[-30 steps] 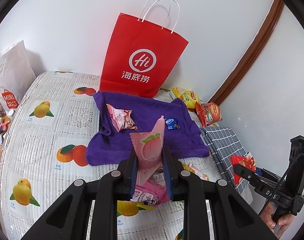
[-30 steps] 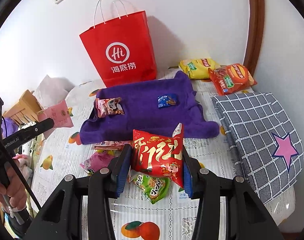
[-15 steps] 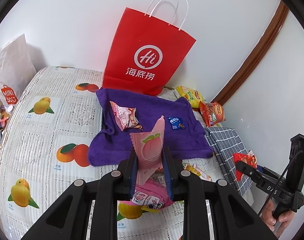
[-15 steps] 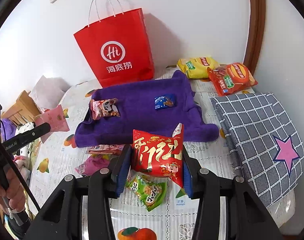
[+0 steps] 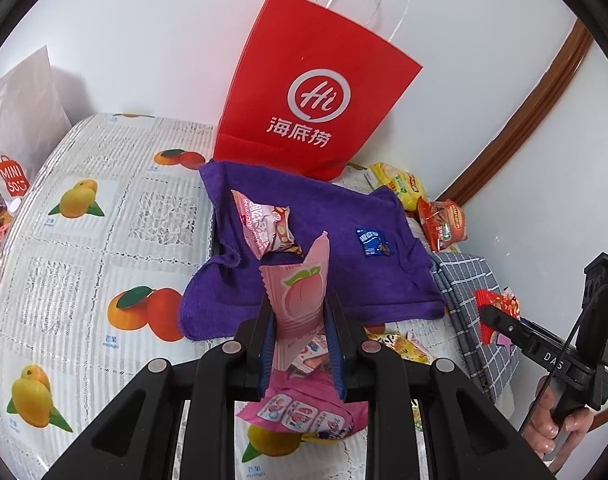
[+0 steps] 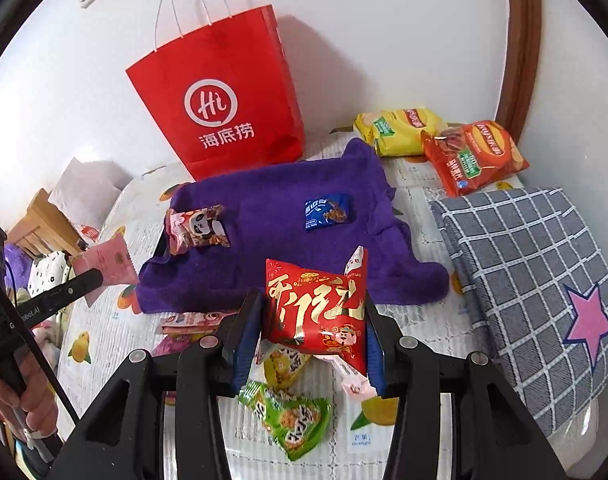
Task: Organize snacks
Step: 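Carry the red packet and pink peach packet over the purple towel with both tools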
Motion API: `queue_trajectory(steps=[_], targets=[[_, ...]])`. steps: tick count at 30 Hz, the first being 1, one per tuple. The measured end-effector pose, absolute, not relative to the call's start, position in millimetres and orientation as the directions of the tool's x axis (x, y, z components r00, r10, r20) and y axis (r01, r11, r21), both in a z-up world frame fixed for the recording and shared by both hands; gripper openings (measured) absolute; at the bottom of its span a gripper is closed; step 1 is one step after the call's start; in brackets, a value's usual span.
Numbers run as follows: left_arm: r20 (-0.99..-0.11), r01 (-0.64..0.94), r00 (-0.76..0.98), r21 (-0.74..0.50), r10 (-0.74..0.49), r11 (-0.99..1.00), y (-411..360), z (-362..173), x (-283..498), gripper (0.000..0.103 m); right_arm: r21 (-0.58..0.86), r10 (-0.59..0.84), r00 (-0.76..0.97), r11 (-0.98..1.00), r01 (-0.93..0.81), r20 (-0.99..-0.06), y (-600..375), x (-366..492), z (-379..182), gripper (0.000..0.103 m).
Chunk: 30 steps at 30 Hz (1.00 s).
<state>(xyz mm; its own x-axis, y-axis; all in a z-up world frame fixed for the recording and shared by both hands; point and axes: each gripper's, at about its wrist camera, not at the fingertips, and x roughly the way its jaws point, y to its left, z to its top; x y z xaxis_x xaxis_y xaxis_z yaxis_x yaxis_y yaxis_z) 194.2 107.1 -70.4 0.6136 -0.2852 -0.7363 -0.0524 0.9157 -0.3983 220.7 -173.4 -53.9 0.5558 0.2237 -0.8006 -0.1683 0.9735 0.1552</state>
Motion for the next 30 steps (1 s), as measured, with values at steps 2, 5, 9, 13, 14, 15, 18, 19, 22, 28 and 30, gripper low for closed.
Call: queue_trajectory(steps=[2, 5, 9, 13, 14, 15, 18, 19, 22, 28, 30], targets=[[-0.742, -0.057, 0.607, -0.399, -0.286, 0.915, 107.3, -75.7, 199.1, 0.022, 0.162, 0.229, 0.550, 0.972, -0.168, -0.803, -173.0, 226.6, -57.9, 0.046], [-0.750, -0.059, 0.597, -0.396, -0.285, 0.916, 106.4, -81.1, 205.7, 0.022, 0.180, 0.239, 0.543, 0.970, -0.160, -0.805, -173.2, 235.0, -63.2, 0.046], [-0.758, -0.056, 0.585, -0.393, -0.289, 0.918, 103.4, -88.2, 215.1, 0.022, 0.211, 0.261, 0.525, 0.965, -0.156, -0.810, -173.3, 245.5, -72.2, 0.046], [-0.764, -0.051, 0.574, -0.392, -0.294, 0.919, 99.7, -94.2, 224.2, 0.022, 0.216, 0.259, 0.519, 0.966, -0.143, -0.814, -175.5, 256.0, -78.6, 0.046], [-0.766, -0.049, 0.571, -0.391, -0.296, 0.919, 98.2, -95.7, 226.7, 0.022, 0.218, 0.259, 0.519, 0.966, -0.139, -0.814, -176.6, 258.6, -79.7, 0.046], [-0.768, -0.048, 0.568, -0.390, -0.296, 0.920, 97.2, -96.7, 229.1, 0.022, 0.221, 0.258, 0.520, 0.966, -0.134, -0.814, -177.7, 261.8, -80.7, 0.046], [-0.772, -0.044, 0.562, -0.386, -0.296, 0.922, 94.9, -99.4, 234.6, 0.022, 0.223, 0.255, 0.522, 0.967, -0.124, -0.814, -180.1, 269.9, -82.3, 0.046], [-0.773, -0.043, 0.561, -0.385, -0.297, 0.922, 94.0, -100.0, 236.0, 0.022, 0.222, 0.253, 0.523, 0.967, -0.123, -0.814, -180.6, 272.4, -82.8, 0.046], [-0.776, -0.039, 0.555, -0.384, -0.300, 0.923, 91.3, -102.0, 241.3, 0.022, 0.214, 0.244, 0.526, 0.970, -0.117, -0.815, -181.2, 283.7, -85.3, 0.046], [-0.787, -0.027, 0.540, -0.371, -0.299, 0.928, 84.7, -105.7, 252.9, 0.022, 0.203, 0.235, 0.527, 0.972, -0.119, -0.816, -177.6, 302.7, -93.0, 0.046], [-0.790, -0.024, 0.537, -0.366, -0.296, 0.930, 83.1, -107.1, 256.4, 0.022, 0.201, 0.236, 0.522, 0.972, -0.123, -0.820, -174.6, 309.2, -98.6, 0.046]])
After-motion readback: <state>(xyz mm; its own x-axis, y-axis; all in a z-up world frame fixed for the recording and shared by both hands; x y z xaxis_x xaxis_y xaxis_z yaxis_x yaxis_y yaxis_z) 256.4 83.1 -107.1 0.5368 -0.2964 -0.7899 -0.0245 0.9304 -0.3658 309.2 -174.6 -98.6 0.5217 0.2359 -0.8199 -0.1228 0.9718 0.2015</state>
